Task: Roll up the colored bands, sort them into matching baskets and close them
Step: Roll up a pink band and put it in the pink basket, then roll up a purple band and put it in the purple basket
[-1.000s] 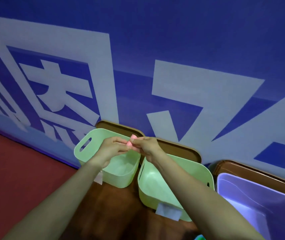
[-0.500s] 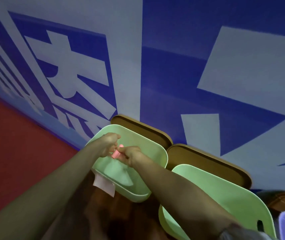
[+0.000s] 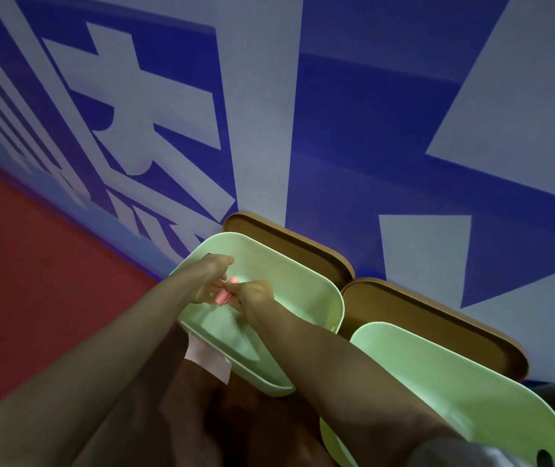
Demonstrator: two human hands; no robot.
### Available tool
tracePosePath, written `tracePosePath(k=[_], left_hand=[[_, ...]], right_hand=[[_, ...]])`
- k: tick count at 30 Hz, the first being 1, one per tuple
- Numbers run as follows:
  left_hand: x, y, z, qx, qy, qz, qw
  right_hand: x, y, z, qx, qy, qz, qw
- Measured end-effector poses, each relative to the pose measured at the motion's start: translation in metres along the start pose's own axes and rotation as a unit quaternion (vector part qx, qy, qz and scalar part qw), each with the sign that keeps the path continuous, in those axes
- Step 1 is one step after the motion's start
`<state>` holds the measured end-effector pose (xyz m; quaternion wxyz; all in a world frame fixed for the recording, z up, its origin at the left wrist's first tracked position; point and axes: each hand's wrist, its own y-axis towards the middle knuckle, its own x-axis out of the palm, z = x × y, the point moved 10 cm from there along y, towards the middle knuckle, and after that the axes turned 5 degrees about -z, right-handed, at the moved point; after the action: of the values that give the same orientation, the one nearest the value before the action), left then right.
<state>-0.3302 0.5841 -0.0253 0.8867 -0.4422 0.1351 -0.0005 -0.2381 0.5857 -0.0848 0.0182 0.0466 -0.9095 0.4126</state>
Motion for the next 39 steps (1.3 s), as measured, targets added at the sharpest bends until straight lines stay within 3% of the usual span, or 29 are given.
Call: tracePosePath(k=[5, 11, 18, 26, 33, 39], left_hand=[[0.004, 0.005, -0.006, -0.001, -0.007, -0.026, 1.0], [0.003, 0.003, -0.009, -0.013, -0.025, -0.026, 0.999], [0.003, 0.007, -0.004, -0.002, 0.0, 0.007, 1.0], [0.002, -0.002, -0.005, -0.006, 0.006, 0.009, 1.0], [0.005, -0.051, 0.011, 0.059, -0.04, -0.005, 0.997], [0.053, -0.196, 0.049, 0.226, -0.129, -0.06, 0.964]], right_hand=[[0.0, -0.003, -0.005, 0.002, 0.03, -0.048, 0.998], [-0.008, -0.009, -0.004, 0.075, 0.035, -0.036, 0.996], [-0.003, -0.015, 0.006, 0.096, 0.043, -0.091, 0.99], [-0.018, -0.034, -0.003, 0.094, 0.059, -0.07, 0.991], [-0.038, -0.113, -0.05, 0.008, 0.07, -0.131, 0.989], [-0.113, -0.257, -0.088, -0.166, 0.133, -0.145, 0.966]])
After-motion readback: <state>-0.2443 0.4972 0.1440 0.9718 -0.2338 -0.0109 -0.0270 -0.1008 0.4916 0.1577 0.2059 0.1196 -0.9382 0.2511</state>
